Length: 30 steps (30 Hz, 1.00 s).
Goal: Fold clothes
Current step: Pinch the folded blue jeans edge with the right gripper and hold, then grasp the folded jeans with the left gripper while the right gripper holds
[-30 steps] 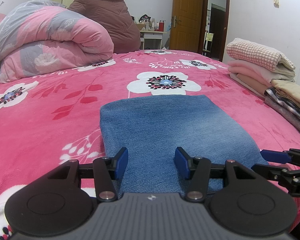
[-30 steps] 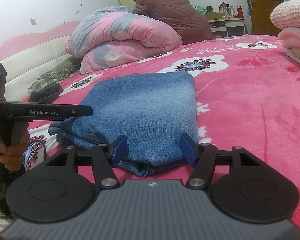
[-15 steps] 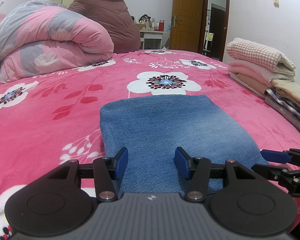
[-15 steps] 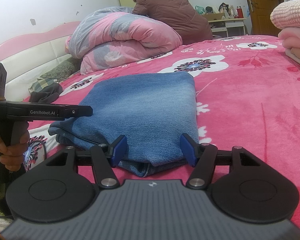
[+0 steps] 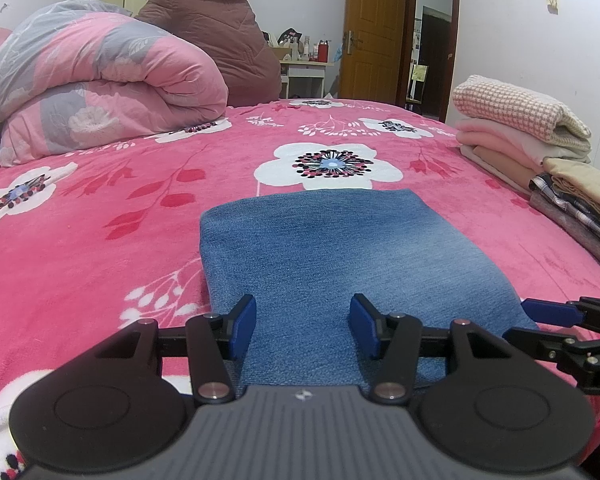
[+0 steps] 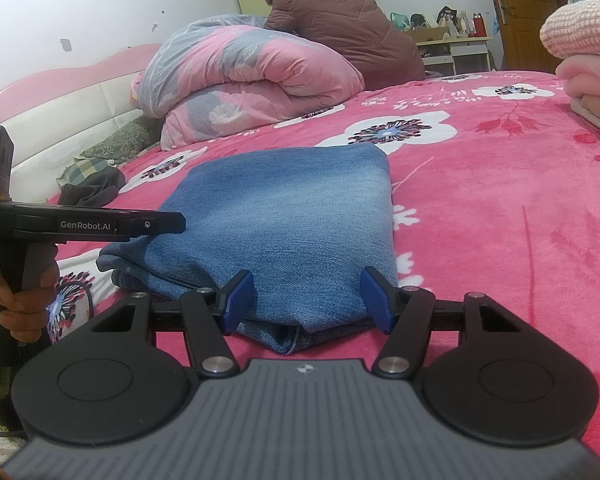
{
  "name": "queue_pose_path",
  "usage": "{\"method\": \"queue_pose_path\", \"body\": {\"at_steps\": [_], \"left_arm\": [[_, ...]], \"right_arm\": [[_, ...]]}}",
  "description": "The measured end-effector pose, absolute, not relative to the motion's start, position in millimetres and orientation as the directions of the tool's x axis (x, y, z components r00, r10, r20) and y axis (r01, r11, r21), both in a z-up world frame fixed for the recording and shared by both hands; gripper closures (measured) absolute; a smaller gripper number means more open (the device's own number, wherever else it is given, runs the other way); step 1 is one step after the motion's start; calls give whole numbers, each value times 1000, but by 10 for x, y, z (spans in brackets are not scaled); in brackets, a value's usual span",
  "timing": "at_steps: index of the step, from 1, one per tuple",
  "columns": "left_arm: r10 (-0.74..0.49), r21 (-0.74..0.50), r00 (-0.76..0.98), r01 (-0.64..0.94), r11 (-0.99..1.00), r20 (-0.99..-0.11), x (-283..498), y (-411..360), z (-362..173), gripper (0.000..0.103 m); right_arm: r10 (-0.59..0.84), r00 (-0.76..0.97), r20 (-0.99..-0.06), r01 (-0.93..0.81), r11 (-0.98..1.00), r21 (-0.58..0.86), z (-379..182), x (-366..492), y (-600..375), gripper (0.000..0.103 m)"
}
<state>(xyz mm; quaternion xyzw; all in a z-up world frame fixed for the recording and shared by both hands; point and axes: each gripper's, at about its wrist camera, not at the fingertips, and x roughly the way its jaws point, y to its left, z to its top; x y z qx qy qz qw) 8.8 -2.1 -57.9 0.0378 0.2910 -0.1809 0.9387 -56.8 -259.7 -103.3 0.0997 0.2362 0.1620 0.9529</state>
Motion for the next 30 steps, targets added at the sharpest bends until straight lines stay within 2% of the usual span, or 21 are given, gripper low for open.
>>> {"method": "queue_pose_path", "body": {"at_steps": [15,20,26,30], "left_arm": [[-313,-28,763,362,932,-565,88,-41,-574,49],[-283,-6,746,351,937,-603,136,-101,-511,48],[-221,33,725,319,947,-653,189,-226,-443,46],[-186,65,704,313,948,-685,249,-300,-404,45]], "right_arm": [[358,836,-417,-265,927,265,-1029,-574,-2600,44],[358,812,-461,-287,933,218,-814,-588,-2650,40],[388,842,-375,-282,909,308,-509,-590,-2805,40],[322,841,-435,-240,942,234,-598,-417,-2659,40]]}}
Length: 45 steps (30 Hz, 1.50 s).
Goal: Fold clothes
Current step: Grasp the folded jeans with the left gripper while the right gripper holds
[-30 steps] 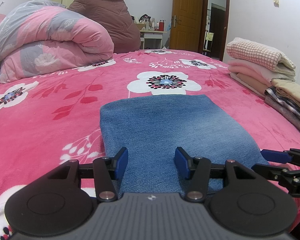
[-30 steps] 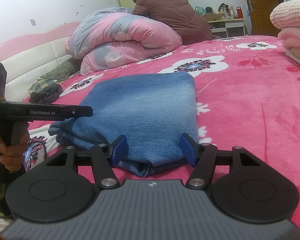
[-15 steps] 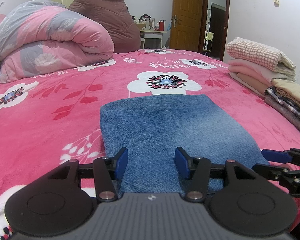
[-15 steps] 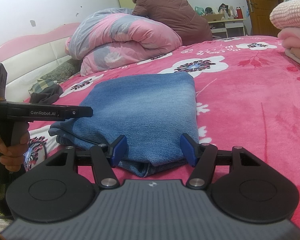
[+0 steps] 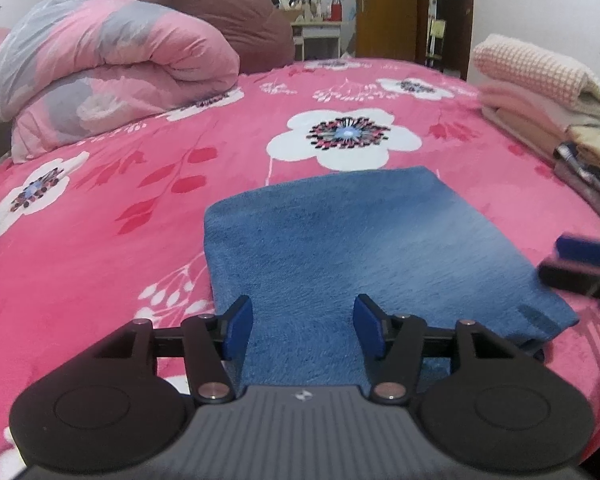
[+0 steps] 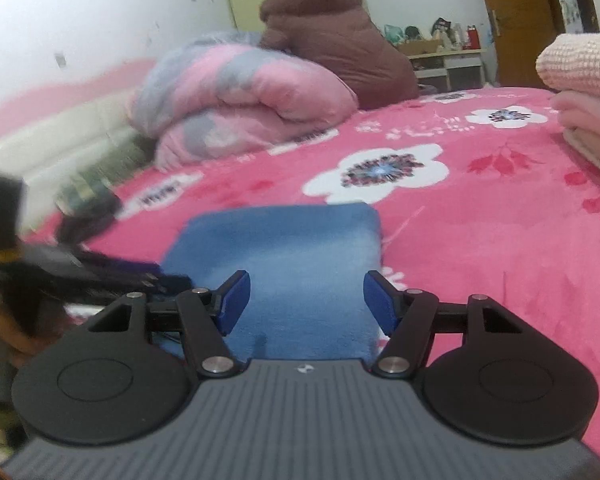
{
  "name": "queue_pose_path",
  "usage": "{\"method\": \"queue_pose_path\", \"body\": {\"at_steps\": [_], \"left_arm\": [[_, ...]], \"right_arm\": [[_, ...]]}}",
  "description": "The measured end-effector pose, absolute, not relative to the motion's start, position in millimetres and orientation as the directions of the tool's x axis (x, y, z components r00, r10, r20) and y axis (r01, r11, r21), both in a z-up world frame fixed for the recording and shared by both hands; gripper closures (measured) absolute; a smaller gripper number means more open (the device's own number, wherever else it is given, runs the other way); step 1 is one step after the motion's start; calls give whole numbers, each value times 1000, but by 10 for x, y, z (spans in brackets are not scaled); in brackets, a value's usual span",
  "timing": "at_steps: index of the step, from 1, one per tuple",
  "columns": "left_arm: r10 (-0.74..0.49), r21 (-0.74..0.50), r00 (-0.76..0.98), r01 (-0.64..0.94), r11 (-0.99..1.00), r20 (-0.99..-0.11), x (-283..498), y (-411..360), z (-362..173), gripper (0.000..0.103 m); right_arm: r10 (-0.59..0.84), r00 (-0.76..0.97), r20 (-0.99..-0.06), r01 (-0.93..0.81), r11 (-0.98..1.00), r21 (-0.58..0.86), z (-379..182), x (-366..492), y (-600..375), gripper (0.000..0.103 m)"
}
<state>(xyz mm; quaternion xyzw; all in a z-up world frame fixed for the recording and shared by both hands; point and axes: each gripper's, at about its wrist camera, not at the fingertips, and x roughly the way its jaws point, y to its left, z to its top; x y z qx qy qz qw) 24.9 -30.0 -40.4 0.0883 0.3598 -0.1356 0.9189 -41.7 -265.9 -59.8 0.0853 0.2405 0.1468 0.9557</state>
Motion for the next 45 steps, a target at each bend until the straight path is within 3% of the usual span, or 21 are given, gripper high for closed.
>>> {"method": "queue_pose_path", "body": {"at_steps": [4,6,11,15,18,45], "left_arm": [[-132,130,696,312,941,-706,282,-398,-370,37],[-92,176,702,300,938,-706,284,-454,-359,29],[-63,187,696,278,942,-715,301,-488,-341,28],[-47,211,698,278,937,-715,302,-526,-338,26],[-29,236,700,279,931,-713,300,-569,-331,26],[43,353,720,286,891,-692,261,-749,-332,25]], "right_arm": [[250,794,-555,-225,968,113,-849,-277,-2430,39],[247,796,-553,-227,968,105,-713,-249,-2426,39],[271,842,-467,-239,962,128,-479,-71,-2477,40],[295,796,-529,-264,955,135,-731,146,-2428,39],[279,815,-508,-278,957,79,-818,103,-2355,38],[293,829,-476,-277,955,107,-863,24,-2365,38]]}}
